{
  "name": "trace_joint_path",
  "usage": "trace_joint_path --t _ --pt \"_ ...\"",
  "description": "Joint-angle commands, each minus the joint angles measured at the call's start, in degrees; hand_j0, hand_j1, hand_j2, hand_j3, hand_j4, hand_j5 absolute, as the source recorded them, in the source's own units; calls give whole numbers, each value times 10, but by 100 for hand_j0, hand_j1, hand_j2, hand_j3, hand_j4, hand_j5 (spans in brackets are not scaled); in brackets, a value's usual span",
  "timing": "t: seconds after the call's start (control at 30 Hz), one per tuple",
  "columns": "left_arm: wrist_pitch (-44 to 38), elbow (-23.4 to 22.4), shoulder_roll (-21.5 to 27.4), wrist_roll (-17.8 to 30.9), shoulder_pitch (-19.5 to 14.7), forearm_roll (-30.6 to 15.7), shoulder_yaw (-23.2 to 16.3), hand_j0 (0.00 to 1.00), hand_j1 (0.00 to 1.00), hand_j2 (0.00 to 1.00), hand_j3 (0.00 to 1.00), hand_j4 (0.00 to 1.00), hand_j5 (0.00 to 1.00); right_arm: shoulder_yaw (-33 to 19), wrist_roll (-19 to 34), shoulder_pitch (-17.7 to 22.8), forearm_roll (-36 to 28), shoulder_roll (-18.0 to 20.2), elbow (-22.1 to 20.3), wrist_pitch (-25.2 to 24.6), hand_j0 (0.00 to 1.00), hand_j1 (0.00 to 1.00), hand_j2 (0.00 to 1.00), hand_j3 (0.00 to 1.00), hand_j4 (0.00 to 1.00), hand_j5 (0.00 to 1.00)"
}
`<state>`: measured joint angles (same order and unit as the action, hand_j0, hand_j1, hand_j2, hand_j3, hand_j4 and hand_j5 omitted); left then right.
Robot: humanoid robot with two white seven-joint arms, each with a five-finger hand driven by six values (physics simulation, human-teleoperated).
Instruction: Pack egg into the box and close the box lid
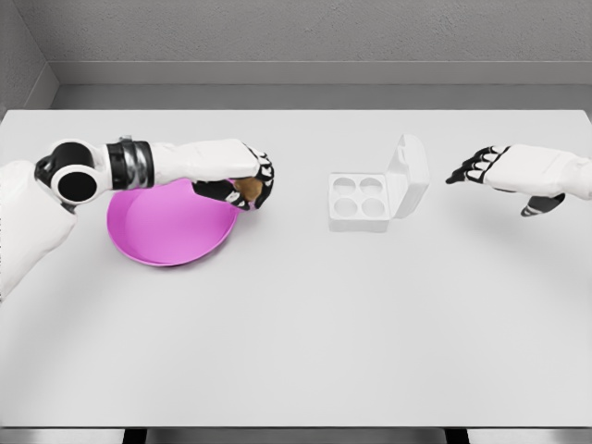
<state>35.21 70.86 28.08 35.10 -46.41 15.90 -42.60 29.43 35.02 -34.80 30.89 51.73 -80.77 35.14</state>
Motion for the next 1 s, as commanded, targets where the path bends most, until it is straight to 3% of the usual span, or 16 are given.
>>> trace_joint_path --t 0.0,0.23,0.5,0.6,0.97 --pt "-2 -2 -18 -1 -1 -4 -7 24 24 24 24 24 24 2 0 0 -2 2 0 -1 100 100 100 100 100 100" --pt "-2 -37 -59 -1 -25 -4 -14 24 24 24 24 24 24 2 0 0 -2 3 0 -1 100 100 100 100 100 100" --pt "-2 -125 -158 -1 -68 12 -13 23 23 23 23 23 23 2 0 0 -1 3 0 -1 100 100 100 100 100 100" --pt "-2 -125 -176 -1 -83 12 -13 23 23 23 23 23 23 -1 0 -1 -2 3 0 -1 100 100 100 100 100 100" --pt "-2 -155 -204 -1 -83 25 -14 23 23 23 23 23 23 -3 0 -1 0 4 0 -1 100 100 100 100 100 100"
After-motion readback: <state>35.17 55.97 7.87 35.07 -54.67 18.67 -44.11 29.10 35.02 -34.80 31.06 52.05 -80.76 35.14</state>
